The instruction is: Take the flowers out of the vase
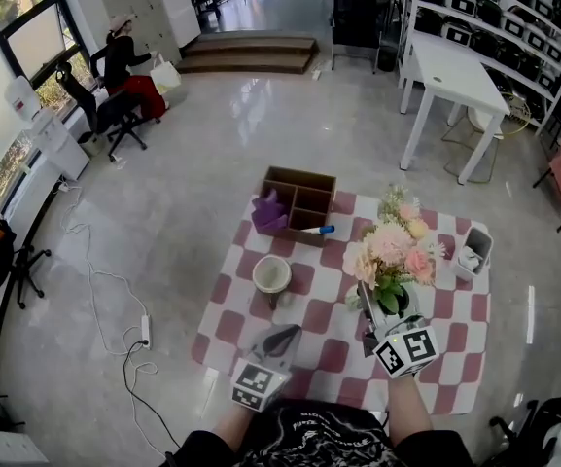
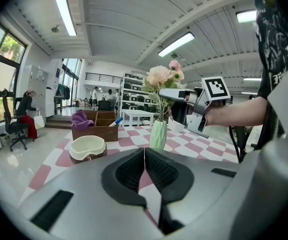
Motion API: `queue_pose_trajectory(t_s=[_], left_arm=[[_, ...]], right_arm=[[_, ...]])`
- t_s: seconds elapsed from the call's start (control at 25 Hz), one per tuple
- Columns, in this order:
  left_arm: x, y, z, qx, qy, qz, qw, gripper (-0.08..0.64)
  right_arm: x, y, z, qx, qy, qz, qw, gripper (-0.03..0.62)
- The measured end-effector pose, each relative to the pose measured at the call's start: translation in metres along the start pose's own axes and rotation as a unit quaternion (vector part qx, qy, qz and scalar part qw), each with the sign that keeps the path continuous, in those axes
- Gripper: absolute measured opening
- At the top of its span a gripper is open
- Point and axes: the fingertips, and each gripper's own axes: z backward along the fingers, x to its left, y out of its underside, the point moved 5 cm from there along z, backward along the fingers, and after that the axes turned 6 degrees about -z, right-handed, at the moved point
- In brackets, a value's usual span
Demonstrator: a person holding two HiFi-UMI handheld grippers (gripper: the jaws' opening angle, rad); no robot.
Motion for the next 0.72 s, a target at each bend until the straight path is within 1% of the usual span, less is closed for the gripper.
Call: queue_pose_trajectory(t_s=[0.4, 0.72], left_arm=[[-0.009, 0.005, 0.007, -0.001, -0.005, 0.002, 1.0000, 0.012], [-0.018, 0.004, 0.006, -0.010, 0.006, -0.003, 0.9999, 0.012]], right_arm=[[0.024, -0.057, 0.004, -0.067, -0.039, 0.026, 0.997, 0.181], [0.030, -0.077, 0.013, -0.084, -0.033, 0.043, 0.995, 0.173]])
